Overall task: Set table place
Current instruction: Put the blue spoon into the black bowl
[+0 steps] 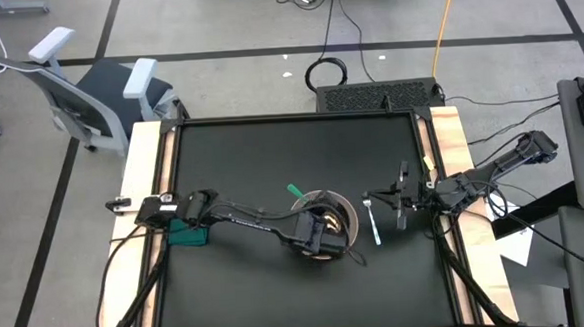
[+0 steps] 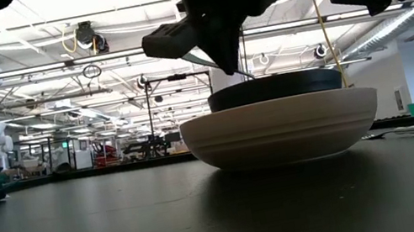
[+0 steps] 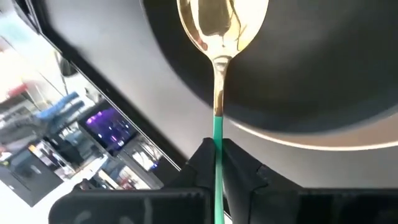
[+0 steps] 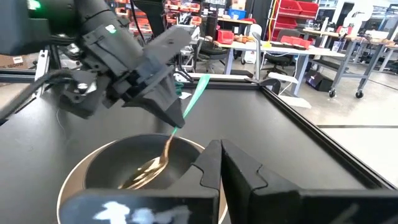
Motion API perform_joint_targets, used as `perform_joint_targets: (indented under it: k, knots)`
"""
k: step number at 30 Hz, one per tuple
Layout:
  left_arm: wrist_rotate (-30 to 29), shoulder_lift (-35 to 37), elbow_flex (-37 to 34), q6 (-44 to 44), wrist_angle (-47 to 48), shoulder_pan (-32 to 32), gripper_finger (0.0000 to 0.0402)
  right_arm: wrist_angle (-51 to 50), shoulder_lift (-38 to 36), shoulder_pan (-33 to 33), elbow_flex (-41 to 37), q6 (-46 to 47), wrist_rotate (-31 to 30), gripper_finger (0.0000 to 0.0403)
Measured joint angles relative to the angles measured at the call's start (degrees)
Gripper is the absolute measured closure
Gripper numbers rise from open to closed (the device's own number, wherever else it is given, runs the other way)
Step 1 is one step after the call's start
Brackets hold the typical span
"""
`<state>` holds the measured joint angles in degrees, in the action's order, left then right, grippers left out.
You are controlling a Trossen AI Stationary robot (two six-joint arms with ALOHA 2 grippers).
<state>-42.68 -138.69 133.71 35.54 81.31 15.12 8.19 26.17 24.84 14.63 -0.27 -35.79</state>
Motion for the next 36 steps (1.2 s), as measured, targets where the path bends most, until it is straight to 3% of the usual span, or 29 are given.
perform_joint_targets:
  k: [4, 10, 16, 24, 32, 36]
  knots:
    - [0.7, 0.0, 0.0, 1.1, -1.7, 0.6, 0.0394, 0.1, 0.0, 0.0, 0.0, 0.0, 0.0, 0.0403]
    - [1.0, 0.0, -0.7, 0.8, -2.2, 0.3, 0.0377, 0.1, 0.0, 0.0, 0.0, 0.0, 0.0, 0.0403]
    - [0.8, 0.0, -3.5, 0.8, -2.4, 0.3, 0.0395, 0.1, 0.0, 0.0, 0.0, 0.9, 0.0, 0.0403]
    - [0.0, -0.1, -6.7, 0.8, -2.5, -0.1, 0.0373, 0.1, 0.0, 0.0, 0.0, 1.1, 0.0, 0.0403]
    - [0.3, -0.1, -7.6, 2.3, -3.7, -0.5, 0.0395, 0.1, 0.0, 0.0, 0.0, 1.2, 0.0, 0.0403]
    - [0.7, -0.1, -7.6, 2.3, -4.1, -0.7, 0.0377, 0.1, 0.0, 0.0, 0.0, 1.2, 0.0, 0.0403]
